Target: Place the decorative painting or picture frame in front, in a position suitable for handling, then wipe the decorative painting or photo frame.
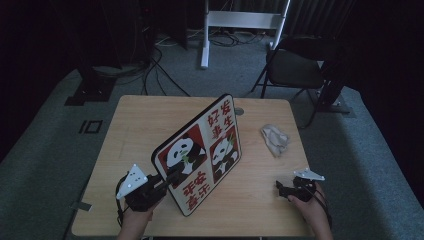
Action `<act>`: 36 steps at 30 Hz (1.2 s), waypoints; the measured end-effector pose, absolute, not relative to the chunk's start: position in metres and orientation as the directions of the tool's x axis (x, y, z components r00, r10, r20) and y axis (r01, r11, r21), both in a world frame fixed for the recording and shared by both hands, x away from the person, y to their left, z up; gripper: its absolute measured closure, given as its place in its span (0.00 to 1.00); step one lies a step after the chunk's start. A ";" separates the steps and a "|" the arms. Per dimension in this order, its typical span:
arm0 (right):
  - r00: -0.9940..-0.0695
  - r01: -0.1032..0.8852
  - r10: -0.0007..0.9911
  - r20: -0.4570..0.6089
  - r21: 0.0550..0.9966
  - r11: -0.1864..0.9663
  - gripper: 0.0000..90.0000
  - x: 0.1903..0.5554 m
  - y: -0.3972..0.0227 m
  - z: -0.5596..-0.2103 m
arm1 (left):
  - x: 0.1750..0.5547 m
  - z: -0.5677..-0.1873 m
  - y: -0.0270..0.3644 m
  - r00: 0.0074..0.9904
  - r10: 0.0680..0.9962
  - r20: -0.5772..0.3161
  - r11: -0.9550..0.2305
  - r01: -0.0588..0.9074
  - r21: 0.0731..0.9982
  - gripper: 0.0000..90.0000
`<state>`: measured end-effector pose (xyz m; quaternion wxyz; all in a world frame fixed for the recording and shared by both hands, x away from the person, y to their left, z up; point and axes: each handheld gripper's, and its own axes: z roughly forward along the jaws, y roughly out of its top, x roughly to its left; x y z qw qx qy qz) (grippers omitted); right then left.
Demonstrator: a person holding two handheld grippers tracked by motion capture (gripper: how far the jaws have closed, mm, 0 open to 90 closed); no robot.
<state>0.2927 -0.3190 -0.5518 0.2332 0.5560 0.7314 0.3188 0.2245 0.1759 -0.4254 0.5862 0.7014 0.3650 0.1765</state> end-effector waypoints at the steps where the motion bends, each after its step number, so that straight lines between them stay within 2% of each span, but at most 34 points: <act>1: -0.273 0.665 0.962 0.013 0.725 0.179 0.14 0.293 -0.319 -0.552 | 0.225 -0.426 0.176 0.671 0.719 -0.180 -0.045 0.304 0.952 0.88; 12: -0.274 0.665 0.962 0.013 0.726 0.179 0.13 0.293 -0.319 -0.552 | 0.226 -0.428 0.178 0.678 0.705 -0.209 -0.019 0.312 0.950 0.88; 18: -0.278 0.664 0.961 0.013 0.726 0.182 0.13 0.293 -0.319 -0.552 | 0.226 -0.429 0.183 0.693 0.687 -0.219 -0.011 0.310 0.951 0.84; 36: -0.292 0.658 0.956 0.000 0.725 0.201 0.13 0.306 -0.318 -0.551 | 0.223 -0.456 0.184 0.711 0.666 -0.227 -0.081 0.371 0.925 0.80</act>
